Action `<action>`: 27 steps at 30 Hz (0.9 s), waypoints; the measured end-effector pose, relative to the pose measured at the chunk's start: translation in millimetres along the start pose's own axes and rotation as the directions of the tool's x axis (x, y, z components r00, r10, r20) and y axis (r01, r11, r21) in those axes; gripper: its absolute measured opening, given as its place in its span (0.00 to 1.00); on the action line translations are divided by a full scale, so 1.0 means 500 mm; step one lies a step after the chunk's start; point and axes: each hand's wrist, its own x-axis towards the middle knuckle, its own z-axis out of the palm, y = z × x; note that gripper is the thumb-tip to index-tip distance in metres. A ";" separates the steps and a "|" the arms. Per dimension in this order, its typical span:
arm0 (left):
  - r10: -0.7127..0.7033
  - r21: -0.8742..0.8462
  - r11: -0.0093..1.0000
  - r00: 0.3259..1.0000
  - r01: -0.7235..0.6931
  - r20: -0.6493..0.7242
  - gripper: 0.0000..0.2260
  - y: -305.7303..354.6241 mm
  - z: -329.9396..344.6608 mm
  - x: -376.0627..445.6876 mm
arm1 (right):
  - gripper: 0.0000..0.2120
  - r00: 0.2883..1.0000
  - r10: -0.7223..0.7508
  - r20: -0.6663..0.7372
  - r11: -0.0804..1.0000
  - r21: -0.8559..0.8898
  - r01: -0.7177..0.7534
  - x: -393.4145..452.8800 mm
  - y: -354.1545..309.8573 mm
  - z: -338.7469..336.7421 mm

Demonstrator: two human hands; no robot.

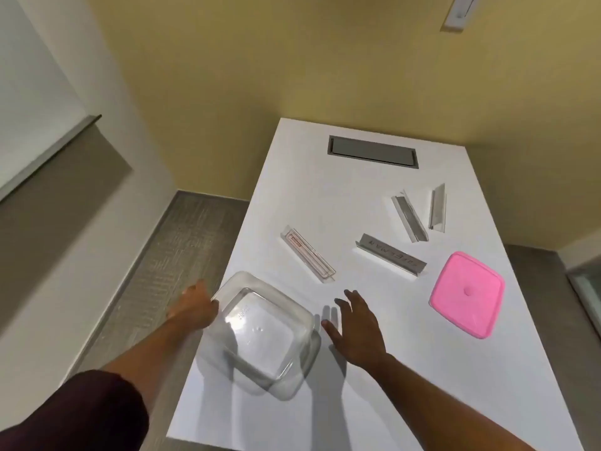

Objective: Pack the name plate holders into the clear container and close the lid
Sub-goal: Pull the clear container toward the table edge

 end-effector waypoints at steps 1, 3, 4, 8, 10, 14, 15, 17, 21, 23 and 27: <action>0.009 -0.019 1.000 1.000 -0.008 0.024 0.24 -0.004 0.003 0.000 | 0.41 0.999 0.030 0.014 0.998 0.055 -0.030 -0.003 -0.010 0.012; 0.023 -0.076 0.997 0.998 -0.019 0.052 0.22 -0.007 0.013 -0.002 | 0.42 0.994 0.093 0.057 0.982 0.157 -0.101 -0.012 -0.029 0.028; 0.022 -0.092 0.996 0.998 -0.016 0.067 0.21 -0.008 0.016 -0.006 | 0.41 0.981 0.141 0.130 0.964 0.209 -0.166 -0.016 -0.042 0.030; 0.044 -0.149 0.988 0.997 -0.034 0.064 0.16 -0.001 0.027 -0.008 | 0.25 0.906 0.240 0.348 0.834 0.404 -0.376 -0.010 -0.062 0.034; 0.045 -0.149 0.988 0.998 -0.038 0.044 0.14 0.006 0.029 -0.008 | 0.24 0.879 0.255 0.403 0.769 0.467 -0.437 -0.007 -0.065 0.035; 0.051 -0.158 0.986 0.999 -0.052 -0.008 0.15 0.028 0.046 -0.022 | 0.19 0.846 0.285 0.450 0.688 0.518 -0.508 -0.009 -0.060 0.037; 0.052 -0.160 0.986 0.999 -0.054 -0.015 0.15 0.039 0.050 -0.029 | 0.19 0.850 0.293 0.438 0.692 0.517 -0.505 -0.010 -0.055 0.032; 0.059 -0.164 0.985 0.998 -0.059 -0.005 0.16 0.065 0.060 -0.041 | 0.20 0.856 0.314 0.410 0.720 0.484 -0.497 -0.012 -0.039 0.019; 0.091 -0.158 0.984 0.996 -0.087 0.022 0.15 0.137 0.089 -0.076 | 0.22 0.863 0.369 0.346 0.750 0.437 -0.496 -0.029 0.028 -0.027; 0.142 -0.144 0.980 0.990 -0.137 0.023 0.11 0.181 0.108 -0.102 | 0.23 0.866 0.392 0.311 0.753 0.432 -0.497 -0.042 0.071 -0.049; 0.234 -0.168 0.962 0.968 -0.216 0.090 0.10 0.265 0.154 -0.160 | 0.21 0.851 0.464 0.245 0.737 0.427 -0.524 -0.075 0.164 -0.093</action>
